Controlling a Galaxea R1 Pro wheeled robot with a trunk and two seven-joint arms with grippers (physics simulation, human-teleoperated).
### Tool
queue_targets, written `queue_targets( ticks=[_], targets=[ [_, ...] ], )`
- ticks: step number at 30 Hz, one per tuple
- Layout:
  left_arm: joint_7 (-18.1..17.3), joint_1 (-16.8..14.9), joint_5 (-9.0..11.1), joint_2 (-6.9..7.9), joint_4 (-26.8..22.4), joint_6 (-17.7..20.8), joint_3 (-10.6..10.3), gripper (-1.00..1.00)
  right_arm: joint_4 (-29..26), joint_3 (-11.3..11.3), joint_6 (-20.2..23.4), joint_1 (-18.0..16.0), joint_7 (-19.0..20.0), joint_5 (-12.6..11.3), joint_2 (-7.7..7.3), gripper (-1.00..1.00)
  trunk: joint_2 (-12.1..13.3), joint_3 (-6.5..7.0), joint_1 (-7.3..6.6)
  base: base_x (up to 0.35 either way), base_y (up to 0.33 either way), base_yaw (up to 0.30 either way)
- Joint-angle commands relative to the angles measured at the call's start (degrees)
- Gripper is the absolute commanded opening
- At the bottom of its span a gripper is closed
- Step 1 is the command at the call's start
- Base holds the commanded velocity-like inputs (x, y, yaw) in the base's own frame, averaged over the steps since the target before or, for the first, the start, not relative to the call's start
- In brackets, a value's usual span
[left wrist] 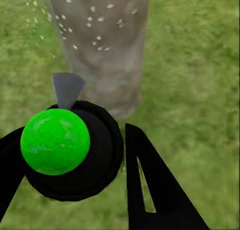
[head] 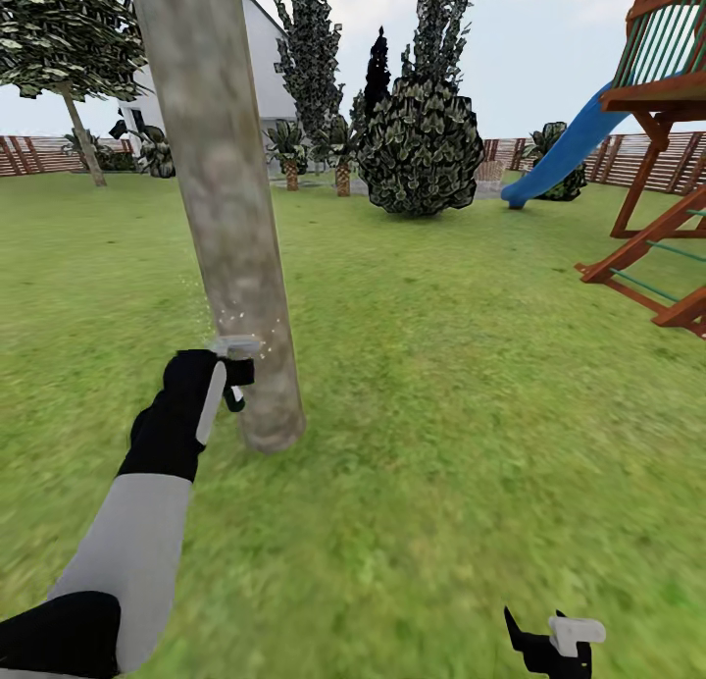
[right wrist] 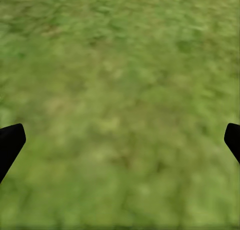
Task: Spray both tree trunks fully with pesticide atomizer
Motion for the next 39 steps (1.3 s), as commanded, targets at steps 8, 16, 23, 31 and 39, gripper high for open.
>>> queue_targets(
  ticks=[8,16,23,31,39],
  targets=[
    [0.0,-1.5,-1.2,4.59,-0.1,0.9,0.8,-1.00,0.0,-0.5,-0.1,-0.1,0.5,0.1,0.03,1.00,0.0,-0.06,-0.01,0.000,0.000,0.000],
    [0.1,-2.3,-1.4,-1.77,-1.5,1.0,0.1,-1.00,0.0,-0.5,-0.1,0.0,0.5,0.1,0.01,1.00,0.0,-0.06,-0.01,0.000,0.000,0.000],
    [0.1,-2.9,-2.4,1.41,-1.5,1.1,0.7,-1.00,0.0,-0.5,-0.1,0.0,0.5,0.1,0.01,1.00,0.0,-0.06,-0.01,0.000,0.000,0.000],
    [0.1,-3.0,-2.5,-1.69,-2.3,1.1,0.2,-1.00,0.0,-0.5,-0.1,0.0,0.5,0.1,0.00,1.00,0.0,-0.06,-0.01,0.000,0.000,0.000],
    [0.1,-4.3,-5.9,-1.65,-4.2,1.1,0.6,-1.00,0.0,-0.5,-0.1,0.0,0.5,0.1,0.02,1.00,0.0,-0.06,-0.01,0.000,0.000,0.000]
  ],
)
